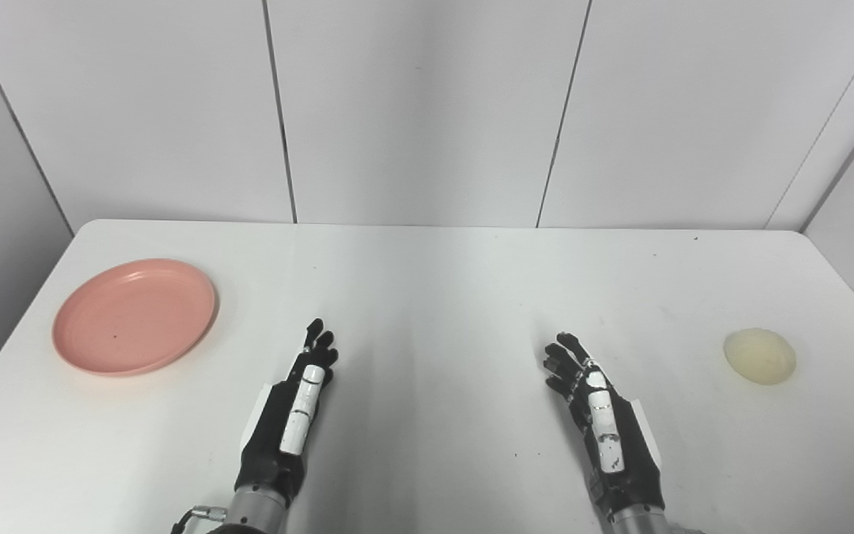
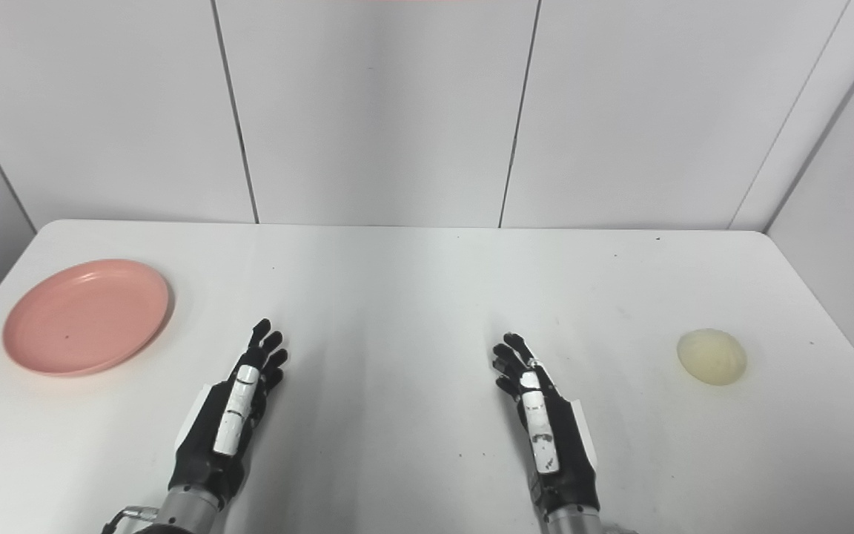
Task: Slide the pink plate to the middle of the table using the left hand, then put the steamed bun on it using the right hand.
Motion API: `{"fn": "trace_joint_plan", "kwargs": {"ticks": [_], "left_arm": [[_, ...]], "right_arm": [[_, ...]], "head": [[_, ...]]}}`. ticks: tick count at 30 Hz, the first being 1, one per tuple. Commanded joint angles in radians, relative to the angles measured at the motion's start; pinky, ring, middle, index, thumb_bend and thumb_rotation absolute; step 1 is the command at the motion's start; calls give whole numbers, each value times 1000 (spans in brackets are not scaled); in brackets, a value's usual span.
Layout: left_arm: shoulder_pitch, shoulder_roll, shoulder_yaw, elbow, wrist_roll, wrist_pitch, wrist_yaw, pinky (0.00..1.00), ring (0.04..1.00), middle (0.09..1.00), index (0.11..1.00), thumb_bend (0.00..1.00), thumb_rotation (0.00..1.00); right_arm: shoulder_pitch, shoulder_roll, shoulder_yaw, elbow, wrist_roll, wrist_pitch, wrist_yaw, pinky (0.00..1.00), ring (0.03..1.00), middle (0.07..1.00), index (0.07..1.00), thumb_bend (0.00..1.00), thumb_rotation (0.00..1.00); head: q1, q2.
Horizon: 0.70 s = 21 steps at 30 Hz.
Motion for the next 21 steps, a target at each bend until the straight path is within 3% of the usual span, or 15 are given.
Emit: {"fn": "trace_joint_plan", "kwargs": {"ticks": [1, 10, 21], "left_arm": [[-25, -2, -6, -26, 5, -17, -5, 993, 975, 1000, 1000, 636, 1000], [-27, -16, -19, -7, 18, -29, 5, 992, 973, 1000, 1000, 627, 993], [-37, -65, -54, 80, 80, -88, 51, 978, 965, 1000, 1000, 563, 1000]], "right_arm": [[-7, -1, -1, -27, 0, -5, 6, 875, 866, 863, 877, 797, 999], [-9, -17, -14, -1, 23, -27, 18, 890, 879, 863, 878, 795, 997], [-17, -73, -53, 80, 85, -89, 68, 925, 910, 888, 898, 722, 1000]], "head": [[5, -2], [56, -27], [214, -88]]}}
